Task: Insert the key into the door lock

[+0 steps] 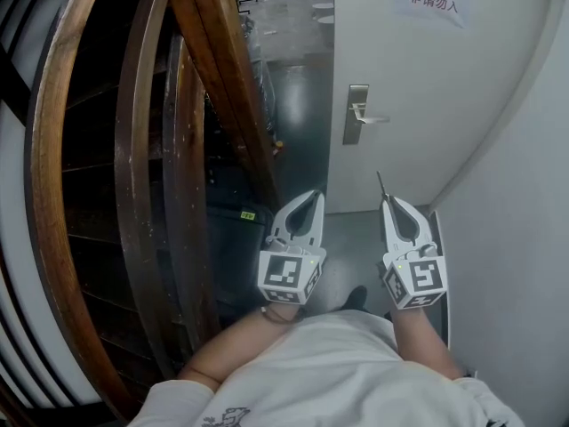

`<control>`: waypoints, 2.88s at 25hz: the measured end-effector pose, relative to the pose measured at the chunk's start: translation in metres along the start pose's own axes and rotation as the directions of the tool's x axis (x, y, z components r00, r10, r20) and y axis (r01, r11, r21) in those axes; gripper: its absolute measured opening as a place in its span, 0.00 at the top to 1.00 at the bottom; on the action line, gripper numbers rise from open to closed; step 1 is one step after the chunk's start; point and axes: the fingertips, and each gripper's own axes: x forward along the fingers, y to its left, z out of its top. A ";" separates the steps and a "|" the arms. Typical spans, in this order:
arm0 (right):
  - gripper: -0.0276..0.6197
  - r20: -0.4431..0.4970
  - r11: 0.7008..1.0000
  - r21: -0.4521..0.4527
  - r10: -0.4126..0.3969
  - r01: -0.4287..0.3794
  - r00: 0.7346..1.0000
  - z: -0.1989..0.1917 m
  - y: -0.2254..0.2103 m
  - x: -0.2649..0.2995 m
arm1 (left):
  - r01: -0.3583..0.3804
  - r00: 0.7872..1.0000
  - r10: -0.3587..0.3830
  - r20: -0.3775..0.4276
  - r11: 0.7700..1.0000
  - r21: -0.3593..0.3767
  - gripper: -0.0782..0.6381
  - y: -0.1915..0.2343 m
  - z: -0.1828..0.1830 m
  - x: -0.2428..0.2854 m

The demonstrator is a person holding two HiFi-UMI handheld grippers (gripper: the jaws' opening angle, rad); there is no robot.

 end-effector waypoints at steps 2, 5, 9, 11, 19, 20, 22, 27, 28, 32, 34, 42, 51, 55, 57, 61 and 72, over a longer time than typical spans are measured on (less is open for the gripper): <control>0.92 -0.011 1.000 0.008 -0.001 0.001 1.000 -0.005 -0.006 0.006 | 0.004 1.000 -0.004 0.000 1.000 -0.010 0.88 0.001 -0.004 0.006; 0.92 -0.025 1.000 0.015 0.000 0.000 1.000 -0.014 -0.018 0.018 | 0.006 1.000 -0.006 0.009 1.000 -0.026 0.88 0.005 -0.010 0.022; 0.92 -0.046 0.999 0.028 0.019 -0.017 0.999 -0.027 -0.039 0.043 | 0.003 1.000 -0.003 0.013 0.999 -0.035 0.88 0.011 -0.016 0.050; 0.92 -0.053 0.999 0.039 0.029 -0.027 0.998 -0.033 -0.053 0.058 | -0.006 1.000 0.006 0.006 0.999 -0.032 0.88 0.016 -0.021 0.068; 0.92 -0.096 0.991 0.082 0.113 -0.105 0.989 -0.061 -0.123 0.126 | -0.054 0.999 0.054 -0.007 0.998 -0.044 0.88 0.029 -0.046 0.163; 0.92 -0.101 0.989 0.090 0.126 -0.117 0.987 -0.064 -0.131 0.133 | -0.057 0.998 0.057 -0.011 0.998 -0.039 0.88 0.029 -0.050 0.175; 0.92 -0.113 0.984 0.112 0.151 -0.139 0.982 -0.071 -0.149 0.144 | -0.055 0.998 0.055 -0.028 0.998 -0.032 0.88 0.027 -0.060 0.195; 0.92 -0.129 0.974 0.132 0.202 -0.185 0.971 -0.082 -0.182 0.166 | -0.095 0.994 0.093 -0.055 0.995 -0.037 0.88 0.033 -0.080 0.231; 0.92 -0.131 0.971 0.141 0.209 -0.191 0.969 -0.085 -0.186 0.170 | -0.101 0.993 0.098 -0.058 0.994 -0.033 0.88 0.034 -0.083 0.236; 0.92 -0.145 0.956 0.197 0.249 -0.219 0.958 -0.099 -0.196 0.186 | -0.102 0.991 0.098 -0.096 0.994 -0.043 0.88 0.039 -0.100 0.259; 0.92 -0.155 0.946 0.225 0.270 -0.232 0.950 -0.109 -0.196 0.194 | -0.102 0.989 0.097 -0.112 0.994 -0.046 0.88 0.046 -0.108 0.270; 0.92 -0.157 0.892 0.357 0.350 -0.278 0.923 -0.149 -0.200 0.237 | -0.090 0.984 0.081 -0.158 0.995 -0.051 0.80 0.087 -0.142 0.324; 0.92 -0.188 0.748 0.638 0.383 -0.184 0.905 -0.226 -0.211 0.291 | -0.045 0.977 0.040 -0.211 0.999 -0.017 0.77 0.133 -0.187 0.394; 0.92 -0.192 0.669 0.730 0.399 -0.141 0.896 -0.258 -0.216 0.316 | -0.043 0.970 0.033 -0.239 0.998 -0.037 0.77 0.148 -0.213 0.417; 0.92 -0.198 0.625 0.773 0.401 -0.109 0.894 -0.272 -0.217 0.324 | -0.039 0.965 0.024 -0.260 0.998 -0.051 0.77 0.154 -0.226 0.424; 0.92 -0.185 0.513 0.857 0.385 -0.042 0.904 -0.300 -0.224 0.340 | -0.033 0.965 0.013 -0.262 0.997 -0.073 0.76 0.168 -0.241 0.436; 0.92 -0.109 0.310 0.951 0.325 0.003 0.939 -0.335 -0.232 0.376 | -0.019 0.973 -0.005 -0.229 0.994 -0.105 0.76 0.183 -0.257 0.453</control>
